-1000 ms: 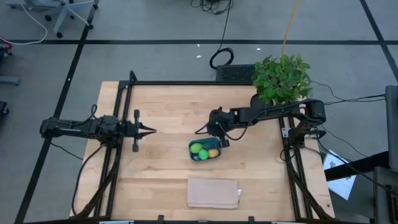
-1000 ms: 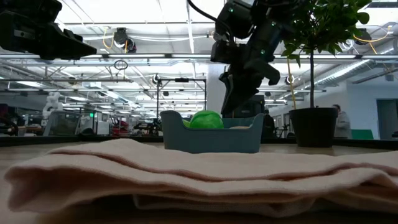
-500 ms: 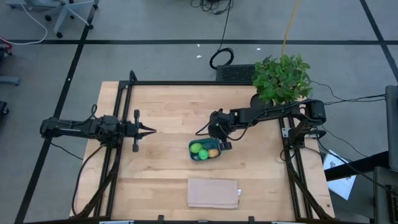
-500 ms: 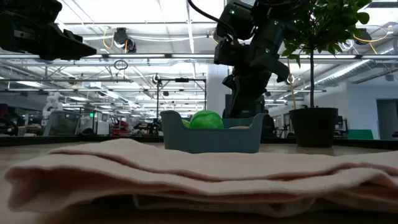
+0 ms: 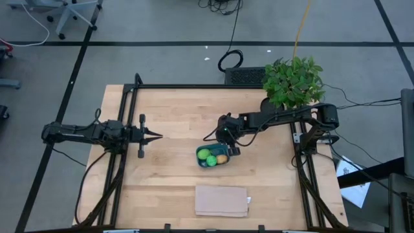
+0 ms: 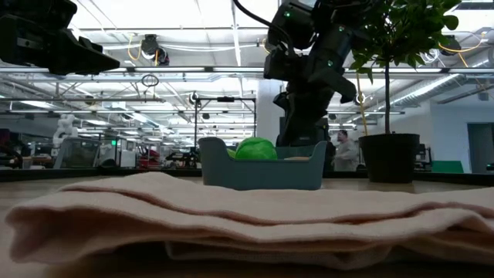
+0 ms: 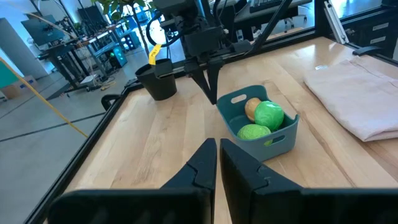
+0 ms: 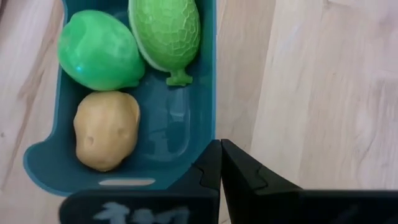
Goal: Pick and placing Produce into tupperware
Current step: Adjust the dark blue bin
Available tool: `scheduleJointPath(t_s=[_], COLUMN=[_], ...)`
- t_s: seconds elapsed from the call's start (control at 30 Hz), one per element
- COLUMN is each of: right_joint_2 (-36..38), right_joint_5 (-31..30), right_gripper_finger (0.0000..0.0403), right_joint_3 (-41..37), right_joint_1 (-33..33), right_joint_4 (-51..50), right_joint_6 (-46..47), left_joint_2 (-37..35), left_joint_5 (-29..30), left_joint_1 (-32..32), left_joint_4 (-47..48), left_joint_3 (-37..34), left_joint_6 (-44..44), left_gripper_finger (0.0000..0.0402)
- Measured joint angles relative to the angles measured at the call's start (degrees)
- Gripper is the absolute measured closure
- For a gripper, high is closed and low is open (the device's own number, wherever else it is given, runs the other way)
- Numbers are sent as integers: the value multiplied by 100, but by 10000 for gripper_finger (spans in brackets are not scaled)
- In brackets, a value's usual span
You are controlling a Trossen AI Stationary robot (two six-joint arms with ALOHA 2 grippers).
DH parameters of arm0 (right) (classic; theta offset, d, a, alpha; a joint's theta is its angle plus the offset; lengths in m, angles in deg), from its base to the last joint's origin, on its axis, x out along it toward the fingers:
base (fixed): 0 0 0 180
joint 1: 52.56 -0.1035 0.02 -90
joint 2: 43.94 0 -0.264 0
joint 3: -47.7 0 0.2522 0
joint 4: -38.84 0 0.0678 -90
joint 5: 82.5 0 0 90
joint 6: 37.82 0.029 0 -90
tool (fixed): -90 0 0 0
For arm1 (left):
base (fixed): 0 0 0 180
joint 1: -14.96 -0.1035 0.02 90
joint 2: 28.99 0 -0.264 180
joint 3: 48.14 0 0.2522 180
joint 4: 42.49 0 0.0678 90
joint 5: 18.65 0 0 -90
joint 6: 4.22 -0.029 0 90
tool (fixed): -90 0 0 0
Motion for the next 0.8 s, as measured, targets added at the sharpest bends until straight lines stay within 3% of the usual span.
scheduleJointPath(t_s=[0.8], right_joint_2=[-66], right_joint_5=[96], right_gripper_finger=[403], right_joint_3=[7], right_joint_1=[-68], right_joint_4=[-141], right_joint_6=[191], left_joint_2=[-1], left_joint_5=[1], left_joint_1=[0], left_joint_4=[11], left_joint_3=[0], left_joint_6=[1], left_gripper_finger=[376])
